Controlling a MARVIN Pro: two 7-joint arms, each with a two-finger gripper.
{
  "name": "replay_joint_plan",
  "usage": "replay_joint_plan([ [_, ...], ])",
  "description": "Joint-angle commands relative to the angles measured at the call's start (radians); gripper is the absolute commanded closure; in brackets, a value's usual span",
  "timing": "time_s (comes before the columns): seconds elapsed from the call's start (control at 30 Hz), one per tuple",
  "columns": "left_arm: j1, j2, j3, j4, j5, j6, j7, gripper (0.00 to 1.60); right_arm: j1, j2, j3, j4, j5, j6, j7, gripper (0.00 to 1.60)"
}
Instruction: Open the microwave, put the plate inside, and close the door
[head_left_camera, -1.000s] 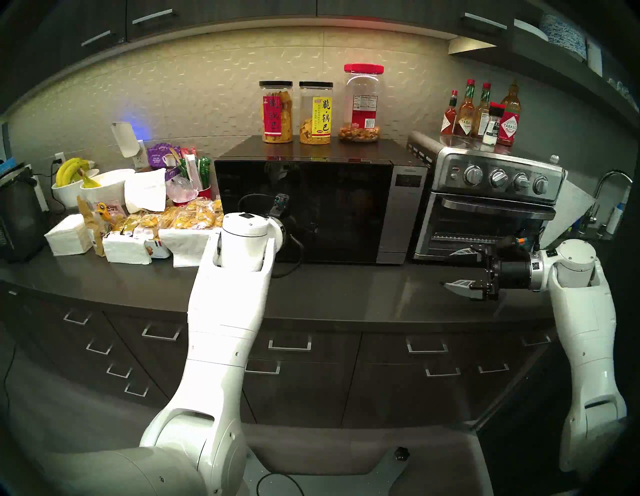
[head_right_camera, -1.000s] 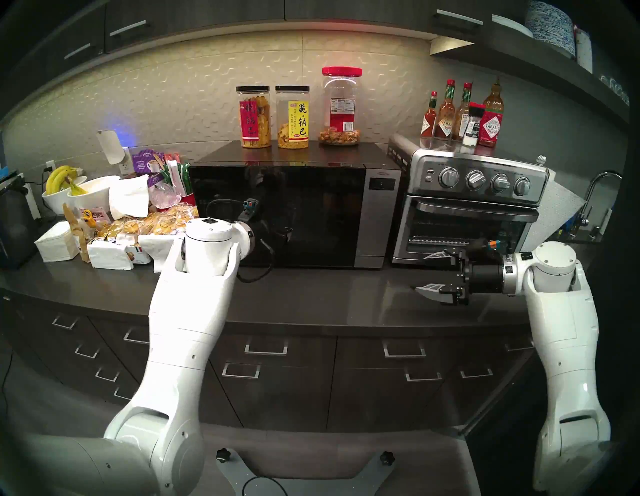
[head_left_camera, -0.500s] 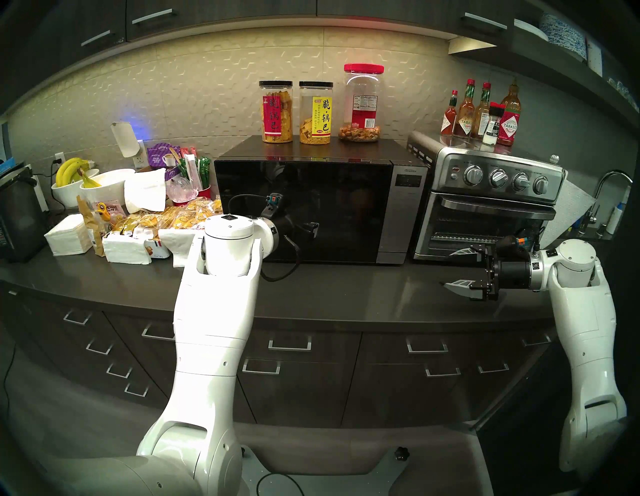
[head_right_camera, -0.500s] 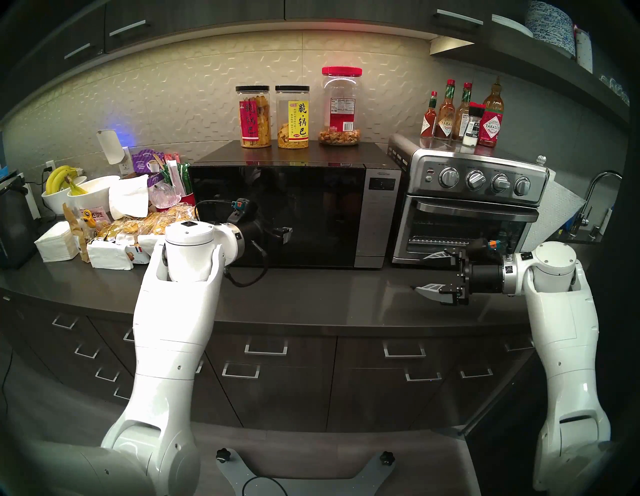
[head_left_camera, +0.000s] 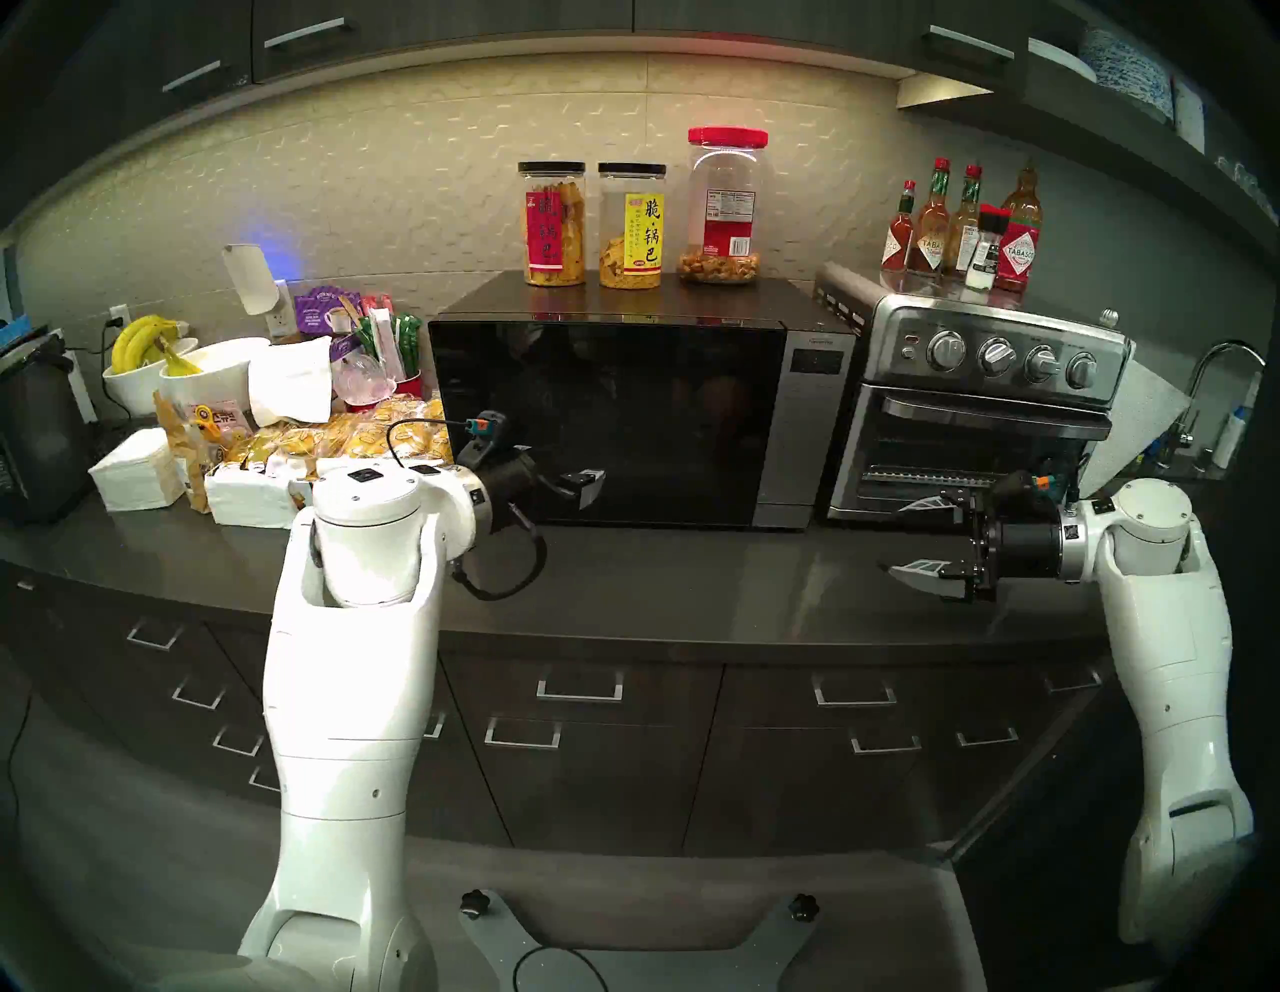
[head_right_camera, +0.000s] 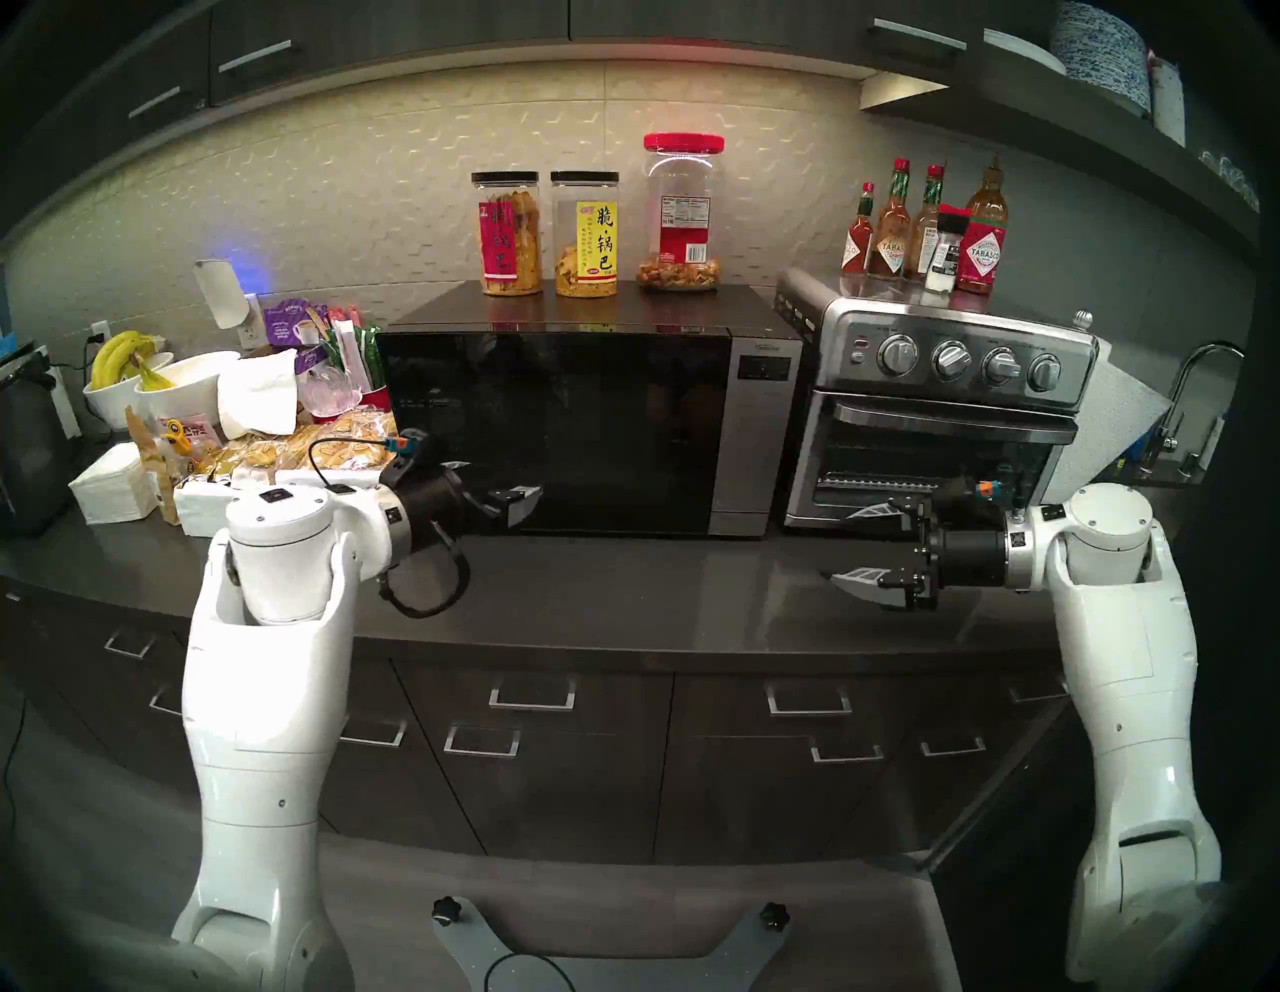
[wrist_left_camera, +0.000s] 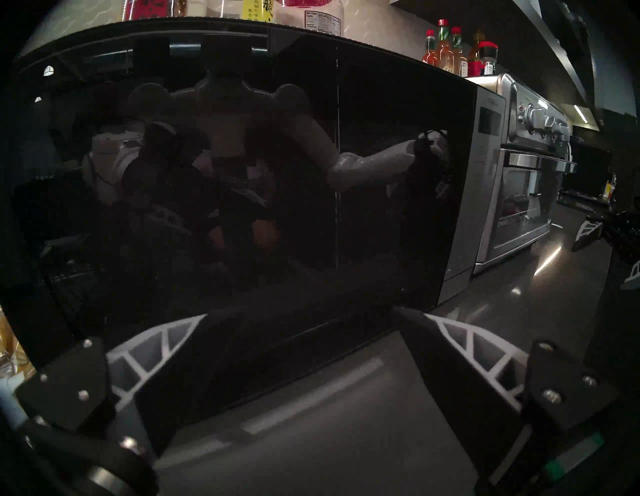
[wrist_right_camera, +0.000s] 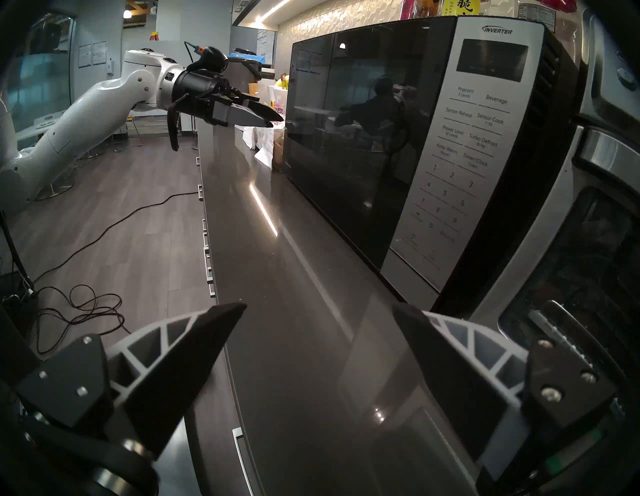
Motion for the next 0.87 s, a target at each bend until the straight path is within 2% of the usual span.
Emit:
replay_joint_plan([
  [0.0,0.118,0.058,-0.067,-0.117,-0.036,-0.009,-0.083,0.00,0.011,0.001,0.004,-0.009,0.004,-0.001,-0.002,0.00],
  [0.1,0.138,0.067,-0.093,-0.136,-0.043,-0.013,-0.106,0.00,0.011,0.001,0.004,-0.009,0.004,0.000,-0.002,0.00],
  [0.27,0.234,0.086,-0.179,-0.228,-0.075,-0.046,-0.198,0.00,0.011,0.001,0.004,-0.010,0.004,0.000,-0.002,0.00],
  [0.37,0.249,0.086,-0.202,-0.241,-0.083,-0.060,-0.224,0.00,0.012,0.001,0.004,-0.010,0.004,0.000,-0.002,0.00],
  [0.4,0.278,0.085,-0.222,-0.271,-0.088,-0.070,-0.244,0.00,0.012,0.001,0.004,-0.010,0.004,0.000,-0.002,0.00],
  [0.6,0.358,0.039,-0.320,-0.352,-0.107,-0.121,-0.358,0.00,0.012,0.001,0.005,-0.011,0.005,0.001,-0.002,0.00],
  [0.7,0.383,0.020,-0.344,-0.373,-0.108,-0.141,-0.383,0.00,0.012,0.001,0.005,-0.012,0.006,0.001,-0.002,0.00],
  [0.83,0.441,-0.024,-0.387,-0.404,-0.116,-0.202,-0.421,0.00,0.012,0.000,0.005,-0.012,0.006,0.002,-0.002,0.00],
])
